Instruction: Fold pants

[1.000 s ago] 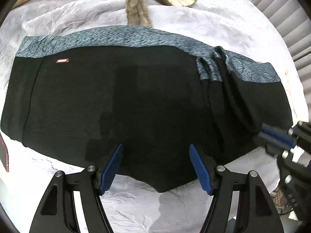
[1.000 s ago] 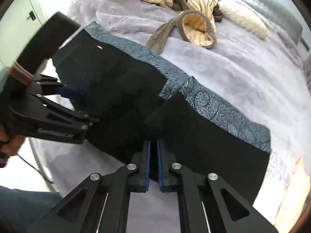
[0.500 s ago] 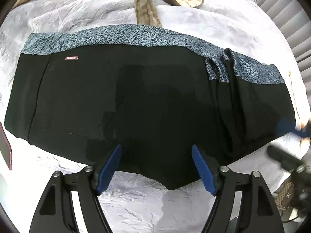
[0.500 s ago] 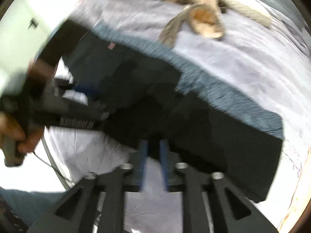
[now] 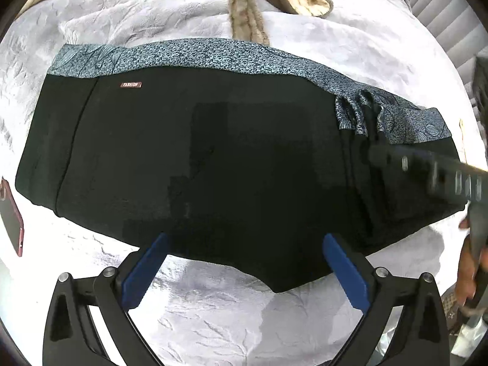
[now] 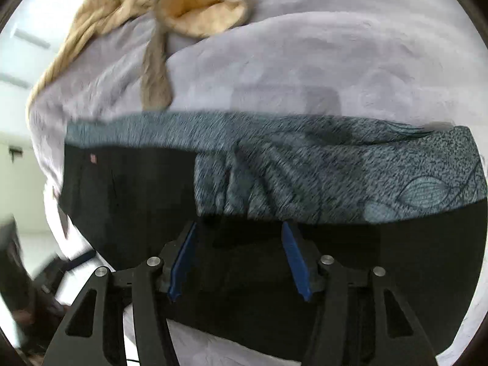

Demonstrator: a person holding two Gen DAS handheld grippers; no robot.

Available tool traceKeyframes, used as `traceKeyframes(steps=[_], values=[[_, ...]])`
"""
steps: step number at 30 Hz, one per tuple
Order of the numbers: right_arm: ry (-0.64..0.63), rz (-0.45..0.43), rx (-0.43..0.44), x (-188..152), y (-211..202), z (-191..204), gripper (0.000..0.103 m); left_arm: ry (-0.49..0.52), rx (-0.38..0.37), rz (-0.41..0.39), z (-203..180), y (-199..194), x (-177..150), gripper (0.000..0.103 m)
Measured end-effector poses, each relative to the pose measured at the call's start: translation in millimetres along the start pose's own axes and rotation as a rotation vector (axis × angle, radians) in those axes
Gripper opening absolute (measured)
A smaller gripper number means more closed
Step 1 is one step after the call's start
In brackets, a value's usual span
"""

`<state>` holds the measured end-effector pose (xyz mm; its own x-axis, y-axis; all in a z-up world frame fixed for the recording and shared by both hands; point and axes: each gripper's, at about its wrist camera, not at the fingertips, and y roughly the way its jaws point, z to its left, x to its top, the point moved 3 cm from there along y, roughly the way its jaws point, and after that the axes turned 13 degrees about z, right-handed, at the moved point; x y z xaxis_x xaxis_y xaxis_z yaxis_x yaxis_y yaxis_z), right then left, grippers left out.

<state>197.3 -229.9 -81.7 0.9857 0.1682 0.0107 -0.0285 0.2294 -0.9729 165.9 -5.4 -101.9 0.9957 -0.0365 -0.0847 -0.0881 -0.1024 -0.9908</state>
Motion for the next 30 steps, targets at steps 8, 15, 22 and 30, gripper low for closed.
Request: traceKeyframes(steps=[8, 15, 22, 30], values=[[-0.081, 0.030, -0.051, -31, -4, 28, 0.069, -0.021, 0.011, 0.022, 4, 6, -4, 0.102], [-0.068, 0.038, -0.068, -44, -2, 29, 0.072, -0.033, 0.010, 0.032, 11, 12, -11, 0.102], [-0.058, 0.044, -0.092, -51, -3, 32, 0.073, -0.059, -0.010, 0.039, 21, 25, -17, 0.102], [-0.050, 0.054, -0.131, -52, -1, 37, 0.073, -0.099, -0.024, 0.044, 44, 31, -28, 0.102]])
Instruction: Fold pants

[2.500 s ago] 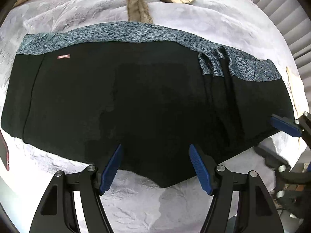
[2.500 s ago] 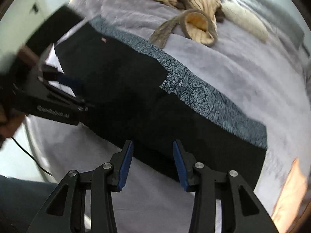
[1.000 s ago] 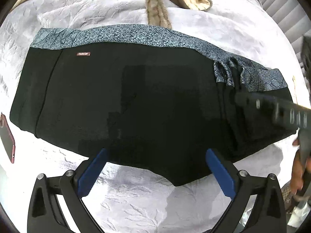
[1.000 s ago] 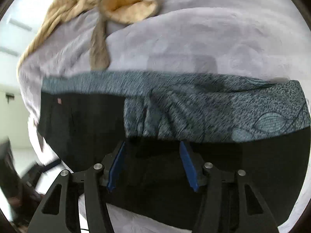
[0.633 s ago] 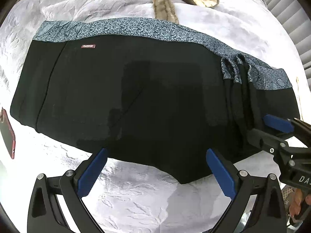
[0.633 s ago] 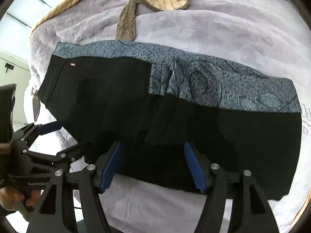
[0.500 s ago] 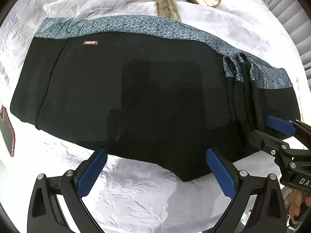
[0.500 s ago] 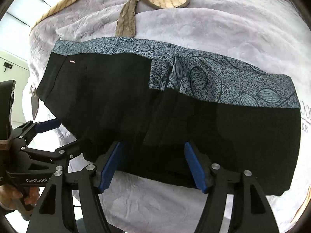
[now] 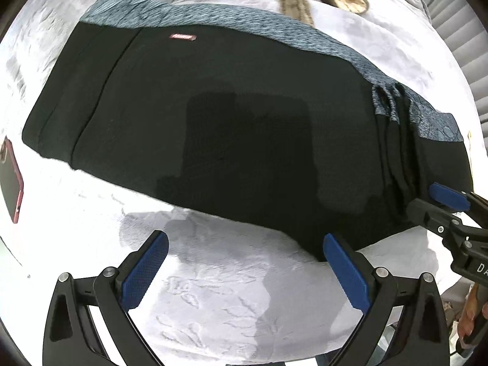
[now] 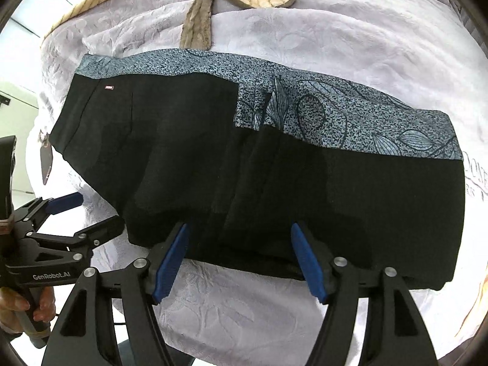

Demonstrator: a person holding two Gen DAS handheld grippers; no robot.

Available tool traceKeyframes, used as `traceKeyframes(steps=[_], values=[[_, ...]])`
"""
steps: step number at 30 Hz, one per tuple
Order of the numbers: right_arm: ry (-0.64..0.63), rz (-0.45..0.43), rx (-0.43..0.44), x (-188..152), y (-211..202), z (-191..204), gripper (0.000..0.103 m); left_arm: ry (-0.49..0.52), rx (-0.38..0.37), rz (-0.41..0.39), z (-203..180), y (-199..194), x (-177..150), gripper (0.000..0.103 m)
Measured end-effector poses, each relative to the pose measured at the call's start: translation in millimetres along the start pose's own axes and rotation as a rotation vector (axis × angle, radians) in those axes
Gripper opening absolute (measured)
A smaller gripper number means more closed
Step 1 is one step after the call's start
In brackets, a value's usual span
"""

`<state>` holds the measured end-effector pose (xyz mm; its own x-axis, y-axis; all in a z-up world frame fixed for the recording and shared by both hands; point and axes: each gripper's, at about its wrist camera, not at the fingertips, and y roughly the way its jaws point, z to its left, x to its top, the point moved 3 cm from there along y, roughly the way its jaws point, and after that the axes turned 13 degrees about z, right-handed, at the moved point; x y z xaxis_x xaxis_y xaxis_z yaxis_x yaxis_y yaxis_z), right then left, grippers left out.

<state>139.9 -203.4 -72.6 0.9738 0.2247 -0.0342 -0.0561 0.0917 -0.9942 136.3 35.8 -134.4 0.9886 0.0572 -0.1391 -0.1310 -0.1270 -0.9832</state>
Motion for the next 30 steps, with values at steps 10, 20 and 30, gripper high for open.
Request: traceKeyframes(steps=[10, 20, 30], values=[[-0.012, 0.032, -0.001, 6, 1, 25, 0.073, -0.054, -0.022, -0.026, 37, -1, -2, 0.102], [0.005, 0.032, -0.003, 17, -4, 41, 0.081, -0.112, -0.062, -0.032, 77, 8, -2, 0.102], [-0.032, 0.011, 0.100, 30, -5, 61, 0.084, -0.155, -0.110, -0.066, 115, 14, 9, 0.102]])
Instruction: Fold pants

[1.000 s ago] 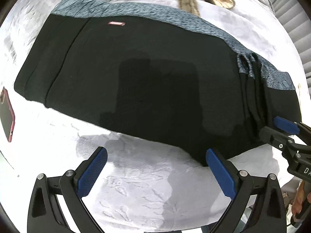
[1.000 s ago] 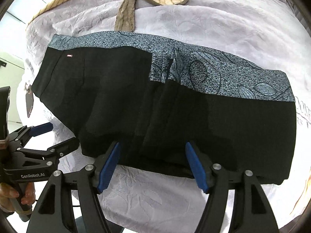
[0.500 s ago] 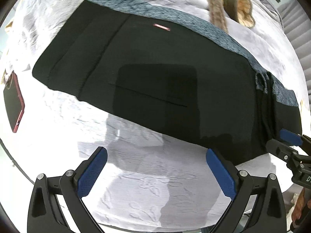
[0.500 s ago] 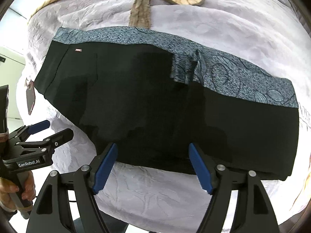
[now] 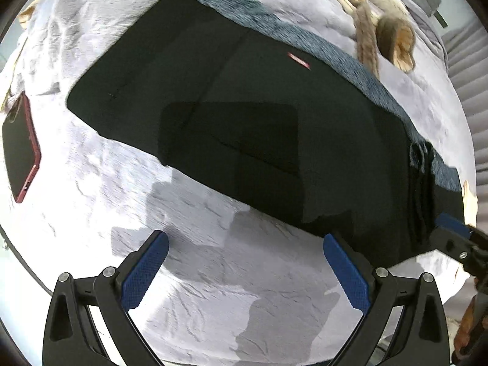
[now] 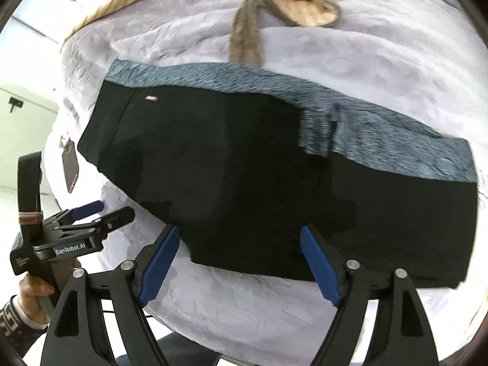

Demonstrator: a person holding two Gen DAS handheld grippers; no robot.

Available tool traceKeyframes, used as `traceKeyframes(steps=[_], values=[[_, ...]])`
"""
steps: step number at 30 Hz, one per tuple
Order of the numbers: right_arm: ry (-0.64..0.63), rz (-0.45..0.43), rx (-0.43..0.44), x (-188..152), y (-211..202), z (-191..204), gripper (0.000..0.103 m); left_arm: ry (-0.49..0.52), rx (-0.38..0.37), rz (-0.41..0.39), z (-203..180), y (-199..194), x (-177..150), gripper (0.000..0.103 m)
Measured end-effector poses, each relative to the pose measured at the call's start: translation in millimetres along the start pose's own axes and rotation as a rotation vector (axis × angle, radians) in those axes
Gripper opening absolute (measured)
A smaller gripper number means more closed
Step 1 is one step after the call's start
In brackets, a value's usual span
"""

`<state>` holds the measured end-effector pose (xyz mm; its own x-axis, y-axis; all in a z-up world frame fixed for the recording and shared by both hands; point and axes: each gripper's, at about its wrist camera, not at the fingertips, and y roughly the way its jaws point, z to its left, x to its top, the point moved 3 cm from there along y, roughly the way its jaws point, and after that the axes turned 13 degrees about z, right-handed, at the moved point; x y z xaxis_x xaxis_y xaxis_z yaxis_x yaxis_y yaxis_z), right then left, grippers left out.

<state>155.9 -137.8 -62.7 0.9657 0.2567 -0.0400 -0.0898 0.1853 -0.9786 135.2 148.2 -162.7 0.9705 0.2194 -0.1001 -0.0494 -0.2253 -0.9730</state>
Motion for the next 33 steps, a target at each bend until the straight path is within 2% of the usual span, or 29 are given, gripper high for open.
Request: traceKeyframes(steps=[7, 12, 14, 19, 23, 29, 33], values=[[0.055, 0.049, 0.056, 8, 38, -10, 0.086, -0.106, -0.083, -0.076, 48, -13, 18, 0.102], [-0.011, 0.060, 0.010, 9, 46, 4, 0.090, -0.163, -0.135, -0.133, 74, -23, 27, 0.102], [-0.020, 0.059, 0.005, 9, 48, 6, 0.092, -0.185, -0.211, -0.137, 86, -22, 28, 0.102], [-0.028, 0.062, -0.001, 8, 53, 11, 0.095, -0.200, -0.325, -0.150, 79, -27, 32, 0.102], [-0.051, 0.074, -0.005, 11, 59, 20, 0.102, -0.168, -0.417, -0.161, 68, -25, 41, 0.102], [-0.069, 0.069, -0.024, 9, 69, 35, 0.102, -0.181, -0.453, -0.157, 65, -16, 56, 0.102], [-0.066, 0.072, -0.022, 8, 72, 39, 0.102, -0.175, -0.427, -0.142, 66, -15, 58, 0.102]])
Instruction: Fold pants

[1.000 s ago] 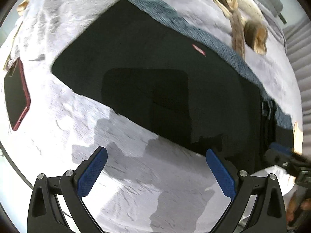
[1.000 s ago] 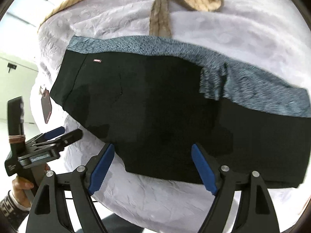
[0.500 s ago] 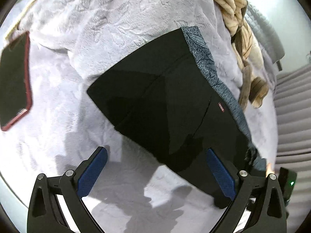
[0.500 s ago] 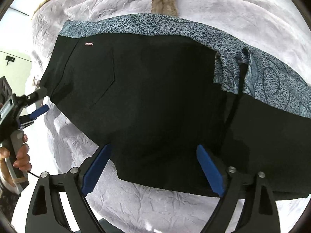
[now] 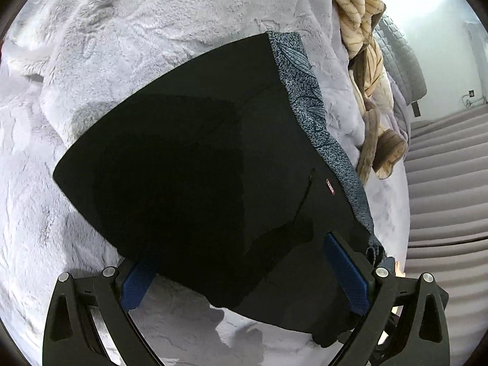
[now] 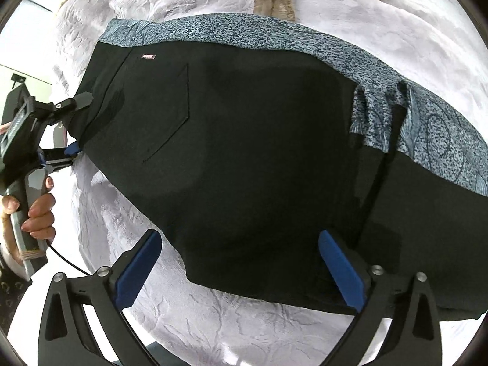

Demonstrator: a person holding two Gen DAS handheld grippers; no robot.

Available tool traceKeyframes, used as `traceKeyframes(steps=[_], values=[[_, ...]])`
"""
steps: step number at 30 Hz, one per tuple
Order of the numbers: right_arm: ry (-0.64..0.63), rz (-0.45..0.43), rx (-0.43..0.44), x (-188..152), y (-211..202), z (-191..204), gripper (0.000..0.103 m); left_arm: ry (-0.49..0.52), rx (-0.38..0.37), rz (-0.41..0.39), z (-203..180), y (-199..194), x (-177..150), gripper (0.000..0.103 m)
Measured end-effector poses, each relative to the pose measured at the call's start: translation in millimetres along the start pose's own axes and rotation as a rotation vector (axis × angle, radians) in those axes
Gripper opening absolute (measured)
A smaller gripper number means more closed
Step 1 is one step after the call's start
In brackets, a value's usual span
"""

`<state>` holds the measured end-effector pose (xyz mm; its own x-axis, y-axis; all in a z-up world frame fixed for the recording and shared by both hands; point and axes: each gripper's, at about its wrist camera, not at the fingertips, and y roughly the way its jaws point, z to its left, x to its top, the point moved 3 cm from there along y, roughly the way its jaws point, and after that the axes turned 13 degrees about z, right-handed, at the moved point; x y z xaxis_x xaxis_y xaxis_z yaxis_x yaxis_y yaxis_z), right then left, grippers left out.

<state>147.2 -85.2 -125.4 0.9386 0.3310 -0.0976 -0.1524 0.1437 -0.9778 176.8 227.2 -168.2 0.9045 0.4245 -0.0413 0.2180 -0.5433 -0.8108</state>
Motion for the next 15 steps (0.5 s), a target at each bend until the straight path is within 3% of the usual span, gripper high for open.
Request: traceKeyframes(steps=[4, 10, 13, 15], values=[[0.013, 0.000, 0.023, 2, -7, -4, 0.102, 0.022, 0.034, -0.042, -17, -11, -3, 0.101], [0.065, -0.043, 0.102, 5, -44, -17, 0.103, 0.141, 0.112, -0.131, -59, -22, -14, 0.101], [0.085, -0.091, 0.142, 15, -73, -22, 0.103, 0.109, 0.194, -0.095, -51, -5, -9, 0.101], [0.090, -0.110, 0.168, 28, -93, -22, 0.103, 0.072, 0.264, -0.077, -41, 6, -7, 0.085]])
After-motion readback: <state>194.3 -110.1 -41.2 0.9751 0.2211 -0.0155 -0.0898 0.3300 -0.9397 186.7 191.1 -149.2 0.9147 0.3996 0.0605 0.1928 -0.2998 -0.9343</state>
